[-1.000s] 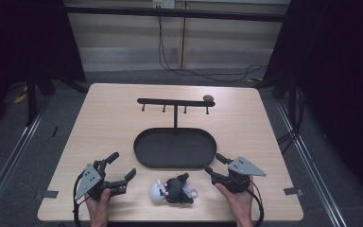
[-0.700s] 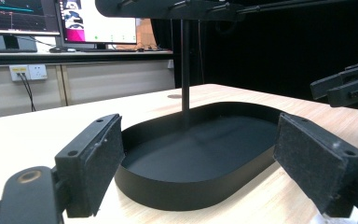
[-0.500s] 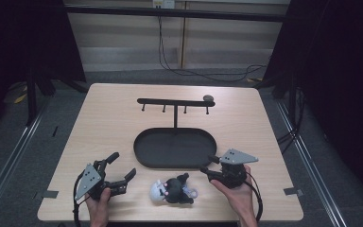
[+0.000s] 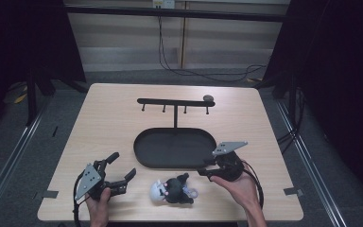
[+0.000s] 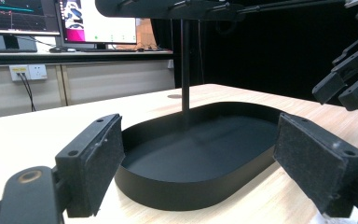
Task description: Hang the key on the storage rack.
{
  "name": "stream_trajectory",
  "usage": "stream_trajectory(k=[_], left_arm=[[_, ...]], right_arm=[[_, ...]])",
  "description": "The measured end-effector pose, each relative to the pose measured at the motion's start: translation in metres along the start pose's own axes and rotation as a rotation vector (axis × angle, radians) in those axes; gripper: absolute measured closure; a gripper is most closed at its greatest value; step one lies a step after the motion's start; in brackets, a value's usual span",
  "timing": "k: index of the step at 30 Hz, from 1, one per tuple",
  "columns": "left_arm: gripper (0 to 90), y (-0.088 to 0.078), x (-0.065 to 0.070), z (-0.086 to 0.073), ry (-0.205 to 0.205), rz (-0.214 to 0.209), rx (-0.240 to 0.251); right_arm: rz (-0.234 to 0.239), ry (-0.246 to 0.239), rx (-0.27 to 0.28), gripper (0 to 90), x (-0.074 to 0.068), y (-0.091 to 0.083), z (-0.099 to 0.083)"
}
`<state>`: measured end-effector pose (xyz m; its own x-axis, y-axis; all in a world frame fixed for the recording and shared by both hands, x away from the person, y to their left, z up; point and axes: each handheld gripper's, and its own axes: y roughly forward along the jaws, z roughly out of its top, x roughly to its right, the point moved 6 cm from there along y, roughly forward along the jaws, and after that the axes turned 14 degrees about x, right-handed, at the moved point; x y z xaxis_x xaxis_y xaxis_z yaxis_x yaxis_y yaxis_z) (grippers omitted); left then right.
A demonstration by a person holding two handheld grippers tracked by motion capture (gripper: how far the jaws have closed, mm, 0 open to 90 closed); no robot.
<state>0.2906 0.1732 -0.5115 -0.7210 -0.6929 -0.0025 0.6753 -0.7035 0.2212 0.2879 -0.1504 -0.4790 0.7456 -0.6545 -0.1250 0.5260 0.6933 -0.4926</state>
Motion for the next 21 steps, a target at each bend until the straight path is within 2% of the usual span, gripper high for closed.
stream_trajectory(k=[6,11,14,15,18,21], left_arm=[[15.6,0.000,0.000,0.000,0.000,0.000,0.000],[15.6,0.000,0.000,0.000,0.000,0.000,0.000],[15.8,0.000,0.000,0.000,0.000,0.000,0.000],[15.8,0.000,0.000,0.000,0.000,0.000,0.000],[15.8,0.000,0.000,0.000,0.000,0.000,0.000],[15.7,0.000,0.000,0.000,0.001,0.000,0.000]], right_arm=[[0.062,-0.008,-0.111,48.2,-0.003,0.009,0.004],[0.059,-0.014,-0.147,47.1,-0.009,0.013,0.005],[0.091,0.010,-0.161,46.4,-0.011,0.017,0.005],[0.087,0.015,-0.176,46.5,-0.012,0.017,0.004],[0.137,0.031,-0.256,48.3,-0.015,0.020,-0.001],[0.163,0.048,-0.315,48.8,-0.015,0.024,-0.005]])
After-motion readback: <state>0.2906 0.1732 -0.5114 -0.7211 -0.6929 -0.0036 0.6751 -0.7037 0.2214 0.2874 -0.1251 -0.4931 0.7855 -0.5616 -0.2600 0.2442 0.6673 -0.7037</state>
